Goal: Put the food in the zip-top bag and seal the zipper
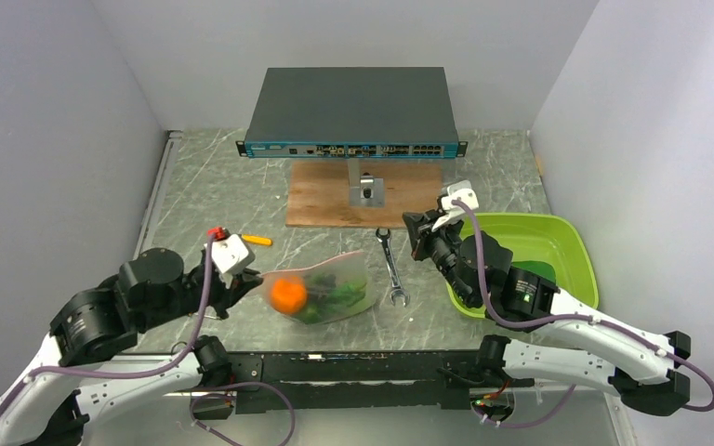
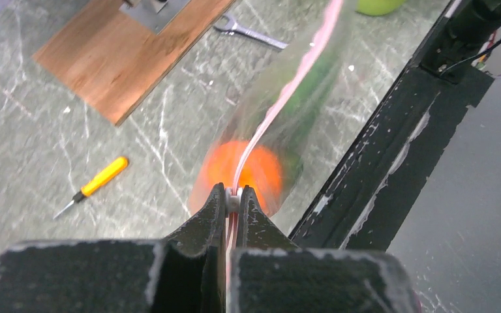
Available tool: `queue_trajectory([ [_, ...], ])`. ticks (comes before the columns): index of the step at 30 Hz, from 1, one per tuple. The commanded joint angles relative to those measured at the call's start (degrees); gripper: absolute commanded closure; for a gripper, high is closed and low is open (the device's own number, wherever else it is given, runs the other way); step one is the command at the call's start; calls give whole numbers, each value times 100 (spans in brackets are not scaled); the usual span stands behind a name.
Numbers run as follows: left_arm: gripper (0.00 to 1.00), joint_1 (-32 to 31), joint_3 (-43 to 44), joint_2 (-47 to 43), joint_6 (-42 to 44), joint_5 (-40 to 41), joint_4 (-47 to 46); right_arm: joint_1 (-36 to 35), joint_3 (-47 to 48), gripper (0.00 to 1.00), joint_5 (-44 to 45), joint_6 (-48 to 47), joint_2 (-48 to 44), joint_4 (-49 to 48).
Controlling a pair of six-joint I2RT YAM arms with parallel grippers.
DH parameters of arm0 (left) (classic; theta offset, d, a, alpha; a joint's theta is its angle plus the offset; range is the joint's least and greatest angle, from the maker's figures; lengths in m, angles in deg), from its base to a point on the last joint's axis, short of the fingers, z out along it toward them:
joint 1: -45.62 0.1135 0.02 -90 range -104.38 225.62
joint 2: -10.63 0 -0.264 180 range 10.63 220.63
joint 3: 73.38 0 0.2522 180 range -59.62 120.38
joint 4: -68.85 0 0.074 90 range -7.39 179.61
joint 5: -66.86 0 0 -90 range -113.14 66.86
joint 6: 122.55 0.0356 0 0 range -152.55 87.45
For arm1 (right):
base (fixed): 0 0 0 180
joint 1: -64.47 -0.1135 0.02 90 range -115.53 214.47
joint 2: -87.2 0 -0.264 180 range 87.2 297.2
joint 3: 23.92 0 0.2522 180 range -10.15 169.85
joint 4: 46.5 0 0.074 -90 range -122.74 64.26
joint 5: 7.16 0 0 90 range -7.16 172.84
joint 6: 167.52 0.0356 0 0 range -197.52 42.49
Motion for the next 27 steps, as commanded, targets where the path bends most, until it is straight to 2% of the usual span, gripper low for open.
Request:
queue_trajectory([
  [1,100,0,207,-240,-451,714,637,4,17,100,758,75,1,-258],
  [4,100,-1,160,-400,-532,692,590,12,44,100,293,-71,83,-284],
  [6,100,0,81,-469,-512,333,252,31,163,100,-1085,-490,205,-143],
  [7,100,0,70,-463,-499,126,86,43,350,100,-2140,-716,345,41],
  [8,100,0,74,-425,-490,-57,-79,45,633,88,-3331,-841,555,362],
  [9,100,-1,93,-327,-479,-242,-181,48,999,70,-3829,-797,785,678],
  [10,100,0,123,-249,-449,-358,-247,46,1314,39,-4203,-662,997,926],
  [11,100,0,173,-154,-422,-449,-294,50,1629,17,-4397,-549,1169,1141],
  [12,100,-4,201,-64,-403,-507,-326,46,1886,7,-4613,-447,1322,1318],
  [16,100,0,171,214,-323,-797,-450,41,3132,3,-5468,-398,2190,2263],
  [20,100,0,81,328,-322,-945,-533,-35,3757,2,-5961,-1001,2940,2767],
  [23,100,-1,68,334,-368,-959,-530,-139,4023,7,-5830,-1410,3345,2878],
  [27,100,-4,151,305,-389,-1029,-489,-335,4309,23,-5404,-1582,3780,2942],
])
